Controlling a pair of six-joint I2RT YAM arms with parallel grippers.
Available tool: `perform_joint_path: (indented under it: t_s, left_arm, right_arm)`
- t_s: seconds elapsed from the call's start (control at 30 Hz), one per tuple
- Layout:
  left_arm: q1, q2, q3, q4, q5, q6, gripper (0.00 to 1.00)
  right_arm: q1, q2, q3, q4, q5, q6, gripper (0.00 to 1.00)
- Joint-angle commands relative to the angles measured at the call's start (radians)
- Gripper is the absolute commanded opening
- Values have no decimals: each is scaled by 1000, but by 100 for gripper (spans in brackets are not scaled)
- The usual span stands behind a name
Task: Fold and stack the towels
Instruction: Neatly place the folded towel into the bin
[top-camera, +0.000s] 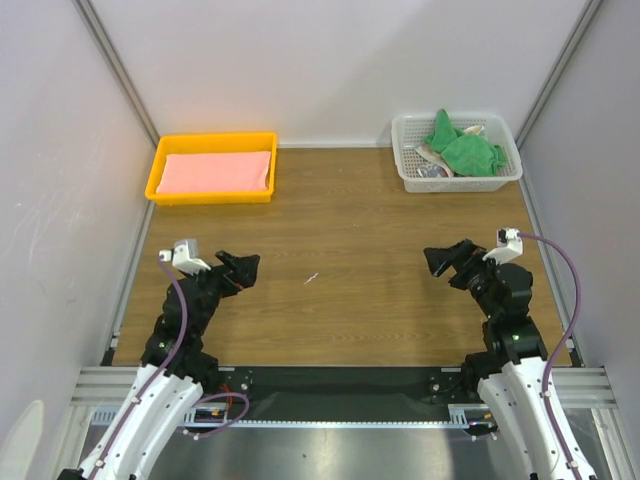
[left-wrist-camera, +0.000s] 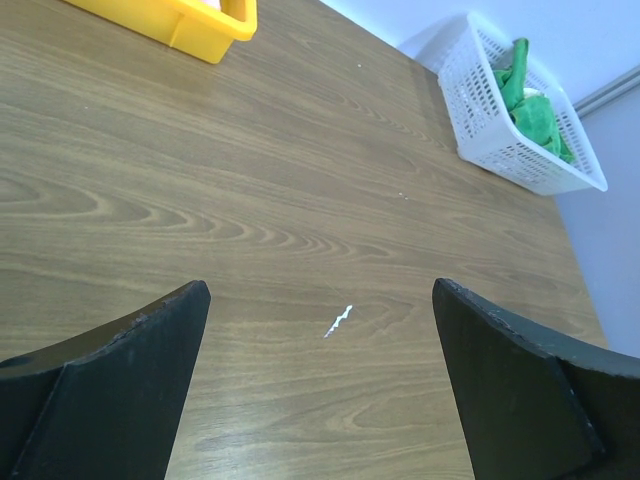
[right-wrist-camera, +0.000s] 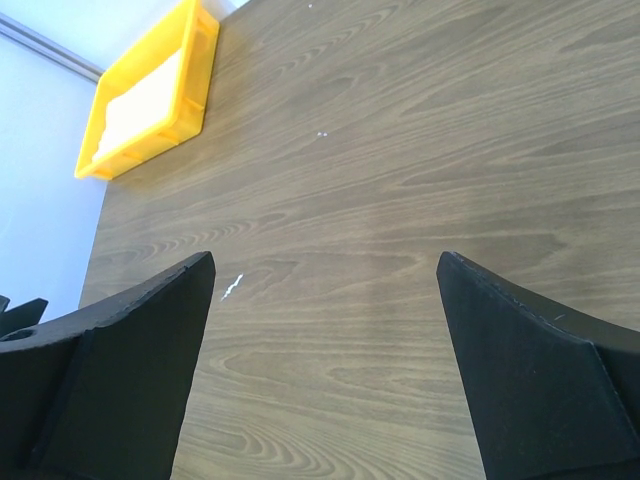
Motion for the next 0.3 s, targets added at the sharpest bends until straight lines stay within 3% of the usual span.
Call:
perform_joint_path:
  t_s: [0.0, 0.27]
  left_arm:
    - [-3, 21, 45, 4, -17, -3, 100]
    - [-4, 38, 45, 13, -13, -4, 100]
  right_arm:
    - [4, 9, 0, 14, -8, -24, 100]
    - [5, 8, -7, 12, 9, -27, 100]
